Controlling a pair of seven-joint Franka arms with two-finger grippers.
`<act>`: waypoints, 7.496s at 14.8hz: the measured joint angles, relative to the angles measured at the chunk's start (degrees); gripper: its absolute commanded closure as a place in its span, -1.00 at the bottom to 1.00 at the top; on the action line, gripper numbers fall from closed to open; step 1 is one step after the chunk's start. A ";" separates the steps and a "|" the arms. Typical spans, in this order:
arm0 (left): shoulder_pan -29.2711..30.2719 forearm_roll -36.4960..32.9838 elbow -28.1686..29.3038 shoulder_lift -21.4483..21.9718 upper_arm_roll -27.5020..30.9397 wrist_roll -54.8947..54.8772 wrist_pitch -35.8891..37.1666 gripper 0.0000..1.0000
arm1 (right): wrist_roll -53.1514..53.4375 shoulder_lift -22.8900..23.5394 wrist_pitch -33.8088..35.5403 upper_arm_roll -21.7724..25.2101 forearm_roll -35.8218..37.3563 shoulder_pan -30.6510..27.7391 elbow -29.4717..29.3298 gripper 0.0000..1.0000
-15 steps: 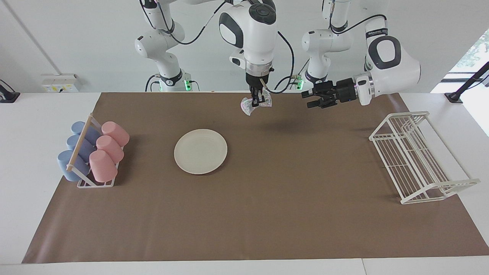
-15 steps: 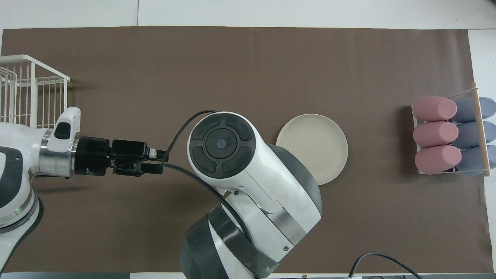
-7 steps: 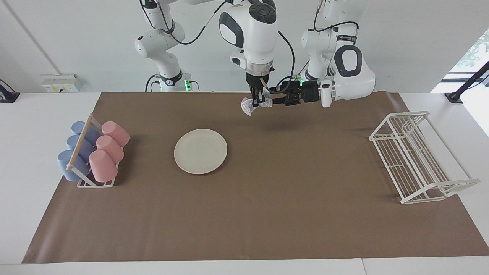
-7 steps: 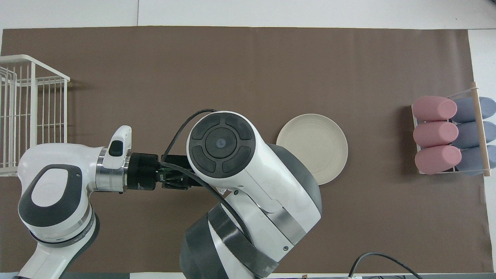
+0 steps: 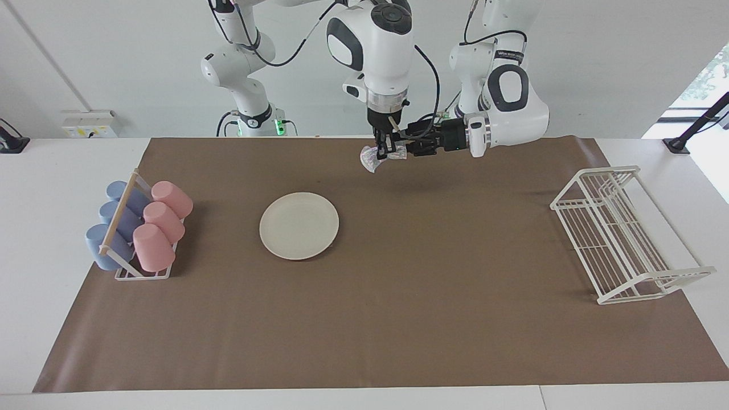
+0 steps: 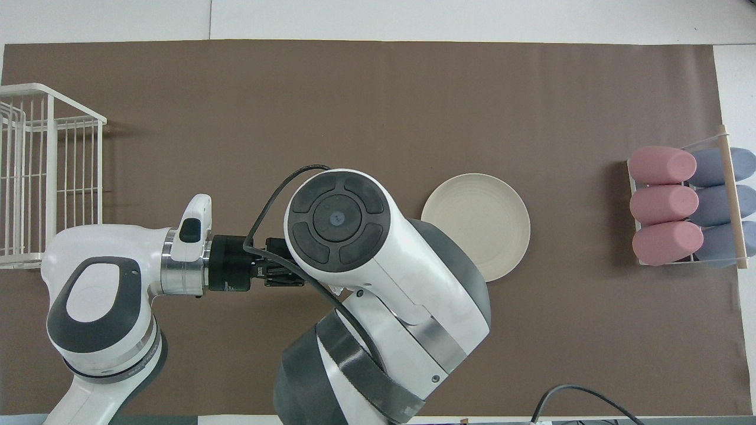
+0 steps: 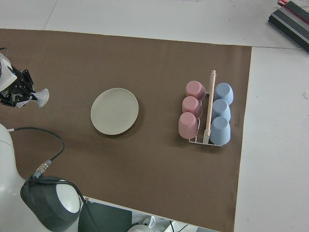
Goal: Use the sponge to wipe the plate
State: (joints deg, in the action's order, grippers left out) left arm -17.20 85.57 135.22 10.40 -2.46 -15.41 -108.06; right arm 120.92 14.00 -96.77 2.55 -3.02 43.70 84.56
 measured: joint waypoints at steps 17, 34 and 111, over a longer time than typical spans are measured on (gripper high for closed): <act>0.05 0.27 0.02 0.09 0.63 -0.76 -0.07 1.00 | -1.60 0.17 -2.03 0.31 0.72 -0.15 -0.15 -1.00; 6.07 -34.53 -10.43 1.64 1.58 23.81 -0.53 1.00 | -67.38 -7.91 0.32 1.56 2.78 -22.40 2.32 -1.00; 13.01 -81.33 -45.46 -9.56 1.48 29.86 24.06 -1.00 | -128.93 -15.66 5.44 0.95 2.04 -41.81 8.91 -1.00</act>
State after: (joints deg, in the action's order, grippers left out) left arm -4.18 4.24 89.76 0.83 -0.98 14.45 -84.01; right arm -8.01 -1.65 -91.33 3.50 -0.99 1.88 93.47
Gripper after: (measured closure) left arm 0.000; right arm 0.000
